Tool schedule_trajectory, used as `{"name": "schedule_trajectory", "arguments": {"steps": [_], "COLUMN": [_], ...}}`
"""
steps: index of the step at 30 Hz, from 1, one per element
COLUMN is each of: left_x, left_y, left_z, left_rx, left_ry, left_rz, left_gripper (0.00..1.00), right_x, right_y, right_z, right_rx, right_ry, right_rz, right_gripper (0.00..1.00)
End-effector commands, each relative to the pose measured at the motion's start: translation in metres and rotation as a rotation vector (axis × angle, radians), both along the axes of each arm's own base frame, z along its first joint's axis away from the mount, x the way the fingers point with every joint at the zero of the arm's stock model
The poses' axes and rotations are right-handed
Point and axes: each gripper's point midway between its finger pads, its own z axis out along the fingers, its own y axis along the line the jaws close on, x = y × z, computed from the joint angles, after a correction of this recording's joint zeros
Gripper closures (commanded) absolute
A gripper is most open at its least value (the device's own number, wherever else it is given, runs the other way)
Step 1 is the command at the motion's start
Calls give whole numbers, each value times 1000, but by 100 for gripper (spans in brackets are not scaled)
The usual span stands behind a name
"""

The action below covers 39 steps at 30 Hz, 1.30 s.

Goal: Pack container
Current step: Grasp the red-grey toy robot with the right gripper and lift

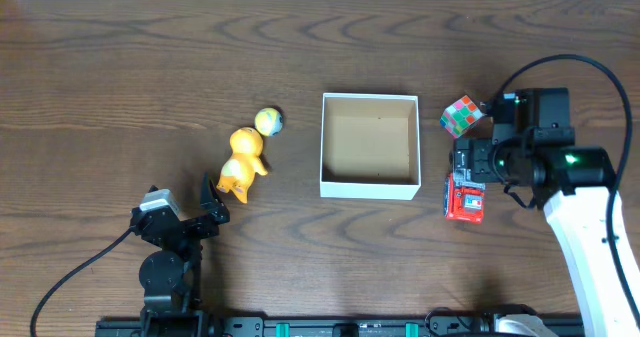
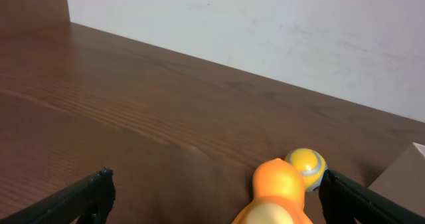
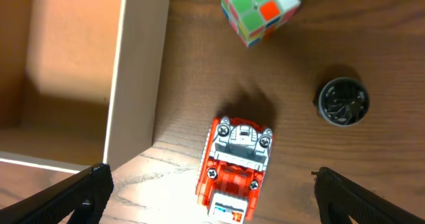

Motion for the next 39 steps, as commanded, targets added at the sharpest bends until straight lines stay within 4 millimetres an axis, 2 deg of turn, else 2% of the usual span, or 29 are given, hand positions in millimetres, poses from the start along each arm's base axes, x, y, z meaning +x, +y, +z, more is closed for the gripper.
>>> {"name": "schedule_trajectory", "arguments": {"steps": [1,8,17,22,25,29,30,32,34,35,39], "left_x": [-2,-2,-2,-2,-2,-2,-2,-2,-2,-2,-2], "left_y": [3,3,3,3,3,3,3,3,3,3,3], "left_z": [-19,-19,-19,-19,-19,-19,-19,-19,-19,-19,-19], "left_rx": [15,15,15,15,15,15,15,15,15,15,15], "left_ry": [61,61,61,61,61,61,61,61,61,61,61], "left_rz": [11,11,11,11,11,11,11,11,11,11,11], "left_gripper": [2,2,2,2,2,2,2,2,2,2,2], "right_x": [-1,-11,-10,-21,-28,-31,-31,-32,-35,-36,-42], "right_y": [-5,-9,-15,-22,-23,-23,-23,-23,-23,-23,-23], "right_z": [-13,-54,-94,-118,-128,-130,-130,-131,-131,-132,-133], "right_rx": [-14,-26,-33,-69,-72,-73,-73,-72,-74,-74,-76], "right_ry": [42,119,103,136,165,176,176,178,189,195,219], "right_rz": [-23,-49,-92,-106,-110,-109,-109,-109,-108,-108,-108], "right_gripper": [1,1,1,1,1,1,4,16,34,37,38]}}
